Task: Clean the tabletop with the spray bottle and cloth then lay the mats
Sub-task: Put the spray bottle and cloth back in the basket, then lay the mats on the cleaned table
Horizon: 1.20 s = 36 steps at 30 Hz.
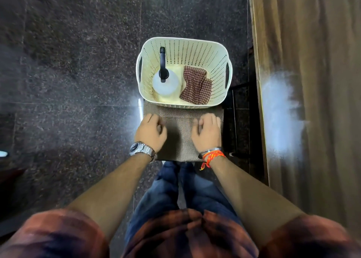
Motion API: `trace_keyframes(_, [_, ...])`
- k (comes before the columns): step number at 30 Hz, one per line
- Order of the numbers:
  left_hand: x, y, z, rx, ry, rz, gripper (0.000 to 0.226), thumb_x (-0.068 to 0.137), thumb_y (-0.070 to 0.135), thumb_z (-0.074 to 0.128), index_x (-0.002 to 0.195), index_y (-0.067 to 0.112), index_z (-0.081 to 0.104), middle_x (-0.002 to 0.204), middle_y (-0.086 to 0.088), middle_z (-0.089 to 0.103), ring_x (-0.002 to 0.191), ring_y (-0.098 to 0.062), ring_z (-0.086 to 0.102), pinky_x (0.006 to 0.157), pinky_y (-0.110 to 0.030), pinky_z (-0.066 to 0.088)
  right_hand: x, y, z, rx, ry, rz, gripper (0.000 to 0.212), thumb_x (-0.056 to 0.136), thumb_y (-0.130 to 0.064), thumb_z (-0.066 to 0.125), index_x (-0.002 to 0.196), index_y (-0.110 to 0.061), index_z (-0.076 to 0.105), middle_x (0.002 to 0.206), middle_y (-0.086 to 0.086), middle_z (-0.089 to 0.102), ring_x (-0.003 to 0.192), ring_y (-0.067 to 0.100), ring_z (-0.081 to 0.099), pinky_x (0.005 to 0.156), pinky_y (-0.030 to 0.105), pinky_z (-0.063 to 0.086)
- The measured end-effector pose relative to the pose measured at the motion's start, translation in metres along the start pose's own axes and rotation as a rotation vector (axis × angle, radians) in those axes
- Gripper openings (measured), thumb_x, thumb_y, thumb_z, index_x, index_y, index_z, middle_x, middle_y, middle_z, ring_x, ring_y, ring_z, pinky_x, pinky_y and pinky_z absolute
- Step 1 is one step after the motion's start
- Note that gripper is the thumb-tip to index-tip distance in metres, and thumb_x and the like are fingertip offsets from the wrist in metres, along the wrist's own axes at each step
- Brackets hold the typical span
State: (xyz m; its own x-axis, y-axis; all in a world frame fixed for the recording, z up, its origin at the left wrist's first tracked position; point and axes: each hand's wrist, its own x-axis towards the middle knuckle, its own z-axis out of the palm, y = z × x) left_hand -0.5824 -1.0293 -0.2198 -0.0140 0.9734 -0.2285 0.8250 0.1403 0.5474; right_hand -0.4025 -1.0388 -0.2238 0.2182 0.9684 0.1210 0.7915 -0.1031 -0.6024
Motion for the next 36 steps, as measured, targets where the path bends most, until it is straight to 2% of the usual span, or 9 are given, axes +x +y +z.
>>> trace_keyframes(2, [-0.006,-0.016,0.010,0.064,-0.209,-0.263,0.039,0.087,0.026,0.068,0.118,0.007,0.056,0.119,-0.017,0.056,0.106,-0.037,0.058,0.090,-0.043,0.050,-0.017,0.025,0.006,-0.102,-0.180,0.180,0.013,0.078,-0.011,0.063,0.085,-0.007,0.053,0.090,0.012,0.054,0.089,0.029,0.047,0.084,0.045,0.042])
trace_keyframes(6, [-0.017,-0.031,0.025,0.100,-0.454,-0.587,0.083,0.086,0.039,0.072,0.147,0.011,0.025,0.145,-0.023,0.037,0.127,-0.045,0.046,0.105,-0.048,0.043,-0.040,0.054,0.008,-0.311,-0.429,0.718,0.050,0.081,-0.033,0.066,0.119,-0.009,0.044,0.128,0.018,0.040,0.113,0.044,0.037,0.095,0.049,0.040])
trace_keyframes(10, [-0.020,-0.034,0.033,0.044,-0.508,-0.678,0.083,0.086,0.036,0.073,0.146,0.009,0.023,0.142,-0.023,0.040,0.128,-0.042,0.047,0.105,-0.047,0.044,-0.040,0.059,0.003,-0.252,-0.539,0.800,0.062,0.085,-0.029,0.065,0.132,-0.003,0.032,0.130,0.024,0.043,0.116,0.043,0.045,0.096,0.044,0.042])
trace_keyframes(13, [-0.018,-0.028,0.036,0.065,-0.463,-0.683,0.074,0.086,0.033,0.073,0.140,0.005,0.029,0.137,-0.024,0.044,0.122,-0.041,0.051,0.101,-0.044,0.046,-0.036,0.054,0.002,-0.176,-0.464,0.838,0.058,0.084,-0.017,0.067,0.129,0.000,0.034,0.125,0.025,0.047,0.110,0.040,0.054,0.088,0.038,0.046])
trace_keyframes(16, [-0.016,-0.016,0.033,0.177,-0.453,-0.678,0.069,0.086,0.031,0.072,0.138,0.007,0.033,0.134,-0.022,0.043,0.118,-0.042,0.055,0.096,-0.047,0.047,-0.033,0.047,-0.001,-0.173,-0.393,0.789,0.054,0.077,-0.010,0.069,0.122,-0.003,0.040,0.123,0.022,0.044,0.104,0.041,0.056,0.089,0.041,0.048])
trace_keyframes(20, [-0.016,-0.001,0.029,0.380,-0.451,-0.603,0.051,0.084,0.023,0.071,0.128,0.009,0.050,0.130,-0.021,0.048,0.113,-0.041,0.059,0.094,-0.049,0.051,-0.029,0.030,-0.007,-0.175,-0.499,0.600,0.035,0.080,-0.005,0.062,0.112,-0.014,0.050,0.119,0.013,0.040,0.087,0.042,0.062,0.080,0.041,0.051])
trace_keyframes(24, [-0.020,0.011,0.029,0.322,-0.447,-0.585,0.039,0.084,0.015,0.068,0.120,0.000,0.062,0.128,-0.026,0.059,0.107,-0.040,0.065,0.088,-0.041,0.055,-0.025,0.013,-0.008,-0.186,-0.518,0.503,0.027,0.084,-0.006,0.055,0.110,-0.009,0.056,0.123,0.013,0.039,0.090,0.043,0.061,0.084,0.042,0.051])
trace_keyframes(28, [-0.027,0.027,0.017,0.245,-0.311,-0.524,0.028,0.082,0.009,0.067,0.110,0.008,0.064,0.123,-0.018,0.054,0.101,-0.041,0.065,0.087,-0.043,0.055,-0.019,0.002,-0.018,-0.182,-0.532,0.446,0.031,0.084,-0.010,0.058,0.115,-0.006,0.056,0.125,0.013,0.039,0.094,0.040,0.061,0.085,0.039,0.050])
trace_keyframes(36, [-0.025,0.142,-0.021,0.277,-0.452,-0.079,0.033,0.082,0.018,0.063,0.112,0.005,0.067,0.114,-0.020,0.068,0.104,-0.039,0.067,0.086,-0.039,0.056,0.013,-0.027,-0.078,-0.217,-0.535,0.324,0.022,0.081,-0.006,0.052,0.098,-0.002,0.067,0.104,0.022,0.064,0.098,0.040,0.063,0.082,0.038,0.052])
